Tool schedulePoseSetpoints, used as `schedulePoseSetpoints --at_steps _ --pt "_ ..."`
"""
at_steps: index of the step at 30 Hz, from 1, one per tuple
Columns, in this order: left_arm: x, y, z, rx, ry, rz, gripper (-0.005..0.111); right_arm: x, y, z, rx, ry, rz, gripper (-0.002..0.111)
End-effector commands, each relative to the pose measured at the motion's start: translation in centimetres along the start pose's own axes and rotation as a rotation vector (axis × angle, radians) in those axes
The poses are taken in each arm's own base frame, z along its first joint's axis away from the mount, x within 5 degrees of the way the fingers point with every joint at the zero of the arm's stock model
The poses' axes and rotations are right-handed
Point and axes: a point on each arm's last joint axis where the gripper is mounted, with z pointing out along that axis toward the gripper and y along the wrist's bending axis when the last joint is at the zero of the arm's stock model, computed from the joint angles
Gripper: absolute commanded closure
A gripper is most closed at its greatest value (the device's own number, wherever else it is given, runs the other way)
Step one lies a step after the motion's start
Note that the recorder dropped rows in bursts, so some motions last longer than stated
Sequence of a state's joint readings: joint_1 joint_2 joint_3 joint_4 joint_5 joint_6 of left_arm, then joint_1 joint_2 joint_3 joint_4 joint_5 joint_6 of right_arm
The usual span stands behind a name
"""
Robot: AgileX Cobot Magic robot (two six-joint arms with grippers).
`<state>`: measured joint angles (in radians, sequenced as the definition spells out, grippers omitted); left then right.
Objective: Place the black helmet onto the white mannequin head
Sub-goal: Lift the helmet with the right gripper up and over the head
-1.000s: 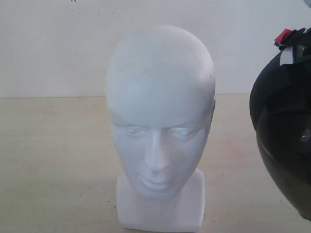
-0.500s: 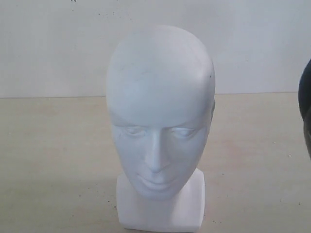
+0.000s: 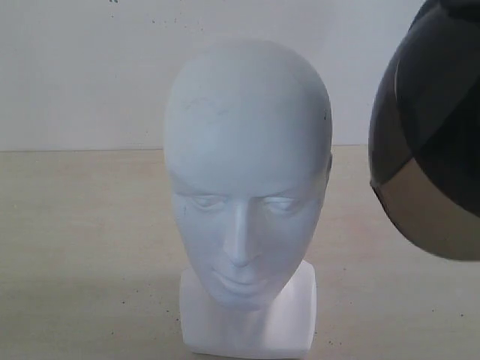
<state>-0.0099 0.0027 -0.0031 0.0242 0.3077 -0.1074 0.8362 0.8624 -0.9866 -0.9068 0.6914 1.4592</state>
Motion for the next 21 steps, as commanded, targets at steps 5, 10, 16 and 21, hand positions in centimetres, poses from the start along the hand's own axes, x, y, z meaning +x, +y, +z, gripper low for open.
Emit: schedulePoseSetpoints --at_steps 5,10,16,21 --pt "0.1 0.0 0.0 0.001 0.0 -0.002 0.102 -2.5 1.6 -1.0 -0.189 -0.233 -0.027 0.109" --pt "0.1 0.0 0.0 0.001 0.0 -0.002 0.102 -3.3 2.1 -1.7 -0.268 -0.307 0.008 0.109" --pt "0.1 0.0 0.0 0.001 0.0 -0.002 0.102 -3.4 2.9 -1.9 -0.368 -0.306 0.069 0.109" --pt "0.1 0.0 0.0 0.001 0.0 -0.002 0.102 -3.0 3.6 -2.3 -0.46 -0.262 0.055 0.109"
